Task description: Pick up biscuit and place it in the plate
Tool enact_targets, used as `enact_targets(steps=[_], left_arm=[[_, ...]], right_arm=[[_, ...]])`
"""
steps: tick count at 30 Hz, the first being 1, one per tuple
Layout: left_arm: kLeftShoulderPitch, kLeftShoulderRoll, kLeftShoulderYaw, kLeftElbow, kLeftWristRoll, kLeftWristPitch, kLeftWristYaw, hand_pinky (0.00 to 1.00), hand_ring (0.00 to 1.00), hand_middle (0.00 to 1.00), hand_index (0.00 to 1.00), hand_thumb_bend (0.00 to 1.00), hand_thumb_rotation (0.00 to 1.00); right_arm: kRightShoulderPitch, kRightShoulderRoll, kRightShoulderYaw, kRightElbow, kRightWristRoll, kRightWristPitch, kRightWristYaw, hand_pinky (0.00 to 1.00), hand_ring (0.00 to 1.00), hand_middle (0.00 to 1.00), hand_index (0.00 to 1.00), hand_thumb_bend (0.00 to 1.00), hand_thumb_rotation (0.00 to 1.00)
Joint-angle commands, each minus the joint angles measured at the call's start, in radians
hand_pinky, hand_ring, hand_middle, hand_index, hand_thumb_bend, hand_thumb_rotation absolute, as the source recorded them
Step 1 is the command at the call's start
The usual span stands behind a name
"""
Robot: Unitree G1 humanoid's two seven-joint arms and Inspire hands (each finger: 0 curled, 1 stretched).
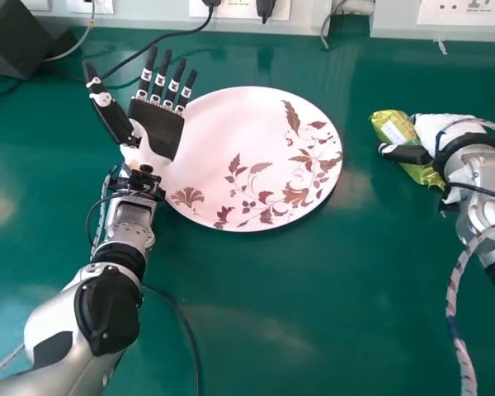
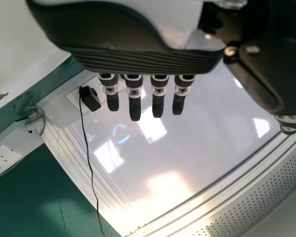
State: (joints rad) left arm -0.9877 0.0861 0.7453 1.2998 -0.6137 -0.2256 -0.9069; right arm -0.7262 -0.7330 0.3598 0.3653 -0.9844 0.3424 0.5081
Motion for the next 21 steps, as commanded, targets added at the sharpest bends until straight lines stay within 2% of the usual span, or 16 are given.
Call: enact_targets(steps=[1, 6, 8, 9, 12, 15, 17, 19, 21], left_arm=[[0.033, -0.008, 0.015, 0.016, -0.02, 0.016, -0.014, 1.0, 0.95, 1.0, 1.0, 1.0, 0.37], [0.031, -0.007, 0.016, 0.016, -0.024, 0.026, -0.009, 1.0, 0.95, 1.0, 1.0, 1.0, 0.32], [0.03, -0.008, 0.016, 0.015, -0.027, 0.031, -0.009, 1.0, 0.95, 1.0, 1.0, 1.0, 0.29], [0.03, -0.007, 0.016, 0.015, -0.026, 0.032, -0.01, 1.0, 0.94, 1.0, 1.0, 1.0, 0.29], [0.03, -0.005, 0.015, 0.016, -0.025, 0.04, -0.009, 1.0, 0.94, 1.0, 1.0, 1.0, 0.27], [0.029, -0.002, 0.024, 0.018, -0.036, 0.064, -0.005, 1.0, 0.94, 1.0, 1.0, 1.0, 0.28], [0.029, 0.001, 0.026, 0.019, -0.037, 0.064, 0.007, 1.0, 0.94, 1.0, 1.0, 1.0, 0.28], [0.031, 0.001, 0.017, 0.017, -0.025, 0.04, 0.03, 1.0, 0.93, 1.0, 1.0, 1.0, 0.28], [0.032, -0.001, 0.006, 0.015, -0.013, 0.018, 0.055, 1.0, 0.93, 1.0, 1.0, 1.0, 0.29]], right_arm=[[0.026, -0.011, 0.018, 0.002, -0.003, -0.003, 0.031, 1.0, 1.0, 1.0, 1.0, 0.67, 0.86], [0.037, -0.019, 0.014, -0.019, -0.004, 0.004, 0.038, 1.0, 1.0, 1.0, 1.0, 0.59, 0.67], [0.04, -0.021, 0.012, -0.019, -0.004, 0.003, 0.03, 1.0, 1.0, 1.0, 1.0, 0.51, 0.54], [0.04, -0.022, 0.013, -0.02, -0.006, 0.002, 0.026, 1.0, 1.0, 1.0, 1.0, 0.5, 0.52], [0.042, -0.023, 0.011, -0.024, -0.007, 0.001, 0.013, 1.0, 1.0, 1.0, 1.0, 0.4, 0.31], [0.041, -0.028, 0.014, -0.026, -0.011, -0.006, 0.01, 0.94, 1.0, 1.0, 1.0, 0.37, 0.08], [0.042, -0.03, 0.012, -0.027, -0.01, -0.013, 0.004, 0.88, 1.0, 1.0, 1.0, 0.3, 0.02], [0.045, -0.03, 0.008, -0.033, -0.009, -0.013, -0.001, 0.82, 1.0, 1.0, 1.0, 0.27, 0.01], [0.054, -0.031, 0.0, -0.051, -0.007, -0.01, -0.01, 0.69, 0.97, 1.0, 1.0, 0.27, 0.0]])
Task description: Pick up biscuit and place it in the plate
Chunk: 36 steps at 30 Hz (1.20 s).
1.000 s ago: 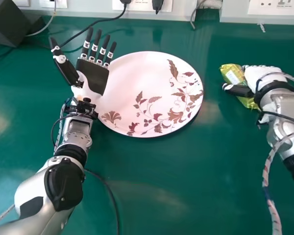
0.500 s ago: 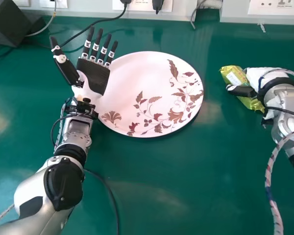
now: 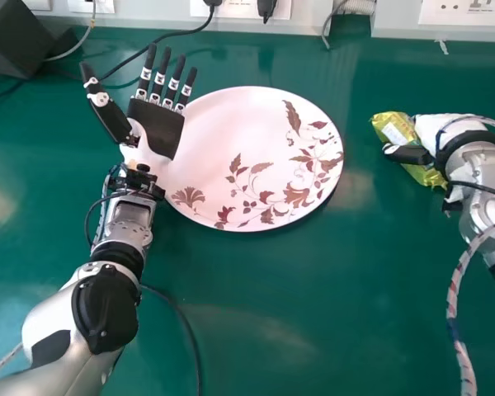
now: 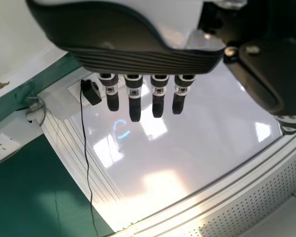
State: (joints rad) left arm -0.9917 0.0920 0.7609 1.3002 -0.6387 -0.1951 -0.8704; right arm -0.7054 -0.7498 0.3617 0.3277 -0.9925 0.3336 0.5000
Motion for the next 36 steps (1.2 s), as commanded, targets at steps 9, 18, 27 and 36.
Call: enact_targets(steps=[9, 18, 27, 36], left_arm=[[0.032, -0.013, -0.007, 0.014, 0.014, -0.026, 0.055, 0.97, 0.92, 0.99, 0.99, 1.0, 0.33], [0.027, -0.012, 0.007, 0.015, -0.01, 0.007, 0.035, 0.96, 0.92, 0.98, 0.98, 1.0, 0.27], [0.026, -0.01, -0.002, 0.016, -0.001, -0.016, 0.053, 0.94, 0.91, 0.98, 0.98, 1.0, 0.25], [0.024, -0.006, 0.001, 0.018, -0.008, -0.001, 0.044, 0.92, 0.89, 0.98, 0.97, 1.0, 0.26]], right_arm=[[0.065, -0.012, -0.03, -0.077, 0.005, 0.017, -0.03, 0.25, 0.83, 0.99, 0.95, 0.3, 0.0], [0.08, -0.017, -0.038, -0.119, -0.003, 0.025, -0.022, 0.02, 0.2, 1.0, 0.88, 0.23, 0.0], [0.098, -0.018, -0.058, -0.158, -0.003, 0.024, -0.032, 0.0, 0.0, 0.82, 0.51, 0.46, 0.04], [0.114, -0.028, -0.075, -0.224, -0.014, 0.034, -0.021, 0.0, 0.0, 1.0, 0.48, 0.48, 0.05]])
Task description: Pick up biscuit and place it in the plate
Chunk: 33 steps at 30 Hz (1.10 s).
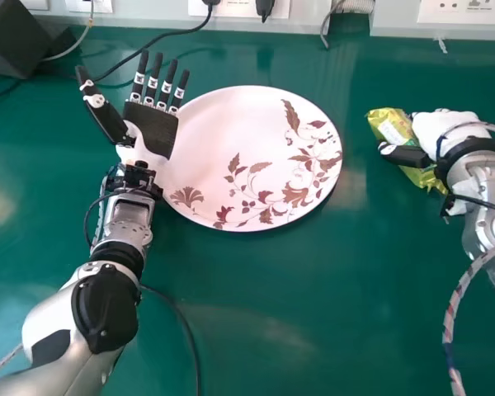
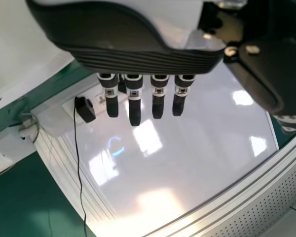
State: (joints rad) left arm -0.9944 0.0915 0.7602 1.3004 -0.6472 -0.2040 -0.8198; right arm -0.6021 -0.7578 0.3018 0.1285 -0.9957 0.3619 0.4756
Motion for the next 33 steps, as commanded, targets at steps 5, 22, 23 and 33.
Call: enact_targets(steps=[5, 22, 23, 33], left_arm=[[0.028, -0.006, 0.005, 0.018, -0.003, 0.011, -0.017, 0.91, 0.89, 0.98, 0.99, 0.99, 0.28], [0.032, -0.007, -0.004, 0.019, 0.014, -0.03, -0.019, 0.93, 0.9, 1.0, 1.0, 0.99, 0.29], [0.032, -0.008, -0.003, 0.019, 0.014, -0.031, -0.019, 0.93, 0.9, 1.0, 1.0, 0.99, 0.29], [0.032, -0.011, -0.007, 0.018, 0.023, -0.042, -0.026, 0.95, 0.89, 0.98, 0.98, 1.0, 0.26]], right_arm=[[0.012, -0.029, -0.025, -0.079, -0.024, 0.023, 0.05, 0.0, 0.0, 1.0, 0.48, 0.48, 0.05], [0.028, -0.035, -0.079, -0.22, -0.033, 0.055, 0.165, 0.0, 0.0, 1.0, 0.48, 0.48, 0.07], [0.028, -0.036, -0.081, -0.224, -0.034, 0.054, 0.171, 0.0, 0.0, 1.0, 0.48, 0.48, 0.07], [0.023, -0.049, -0.102, -0.276, -0.034, 0.054, 0.226, 0.0, 0.0, 1.0, 0.48, 0.48, 0.07]])
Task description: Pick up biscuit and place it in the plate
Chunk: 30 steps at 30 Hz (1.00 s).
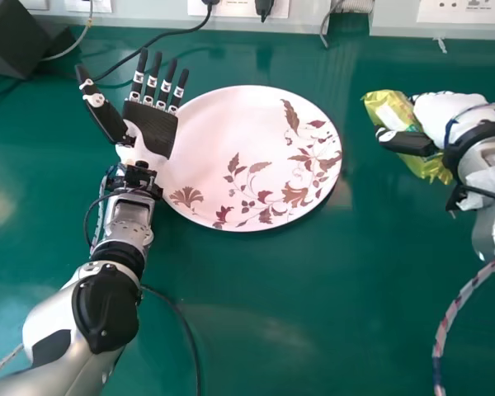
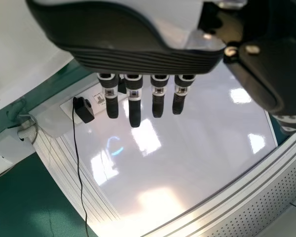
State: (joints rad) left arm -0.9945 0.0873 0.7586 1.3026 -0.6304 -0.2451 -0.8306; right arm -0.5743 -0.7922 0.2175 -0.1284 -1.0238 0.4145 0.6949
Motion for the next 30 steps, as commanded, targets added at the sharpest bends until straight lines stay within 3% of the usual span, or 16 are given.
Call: enact_targets(steps=[1, 8, 15, 30], left_arm=[[0.033, -0.007, -0.007, 0.015, 0.009, -0.004, -0.015, 0.96, 0.89, 0.98, 0.98, 1.0, 0.26], [0.032, -0.007, -0.016, 0.015, 0.02, -0.017, -0.004, 0.96, 0.87, 0.98, 0.98, 1.0, 0.24], [0.032, -0.008, -0.012, 0.016, 0.027, -0.02, -0.01, 0.96, 0.87, 0.98, 0.99, 0.99, 0.3], [0.032, -0.012, -0.012, 0.017, 0.027, -0.019, -0.005, 0.89, 0.86, 0.94, 0.98, 1.0, 0.33]], right_arm=[[-0.006, -0.014, -0.021, -0.024, -0.007, 0.003, 0.011, 0.0, 0.0, 1.0, 0.48, 0.48, 0.07], [-0.006, -0.005, -0.039, -0.071, -0.023, 0.003, 0.012, 0.0, 0.0, 1.0, 0.48, 0.48, 0.07], [-0.008, -0.002, -0.045, -0.118, -0.04, -0.008, 0.017, 0.0, 0.0, 1.0, 0.48, 0.48, 0.07], [-0.016, 0.059, -0.044, -0.133, -0.069, -0.071, -0.1, 0.0, 0.0, 1.0, 0.48, 0.48, 0.07]])
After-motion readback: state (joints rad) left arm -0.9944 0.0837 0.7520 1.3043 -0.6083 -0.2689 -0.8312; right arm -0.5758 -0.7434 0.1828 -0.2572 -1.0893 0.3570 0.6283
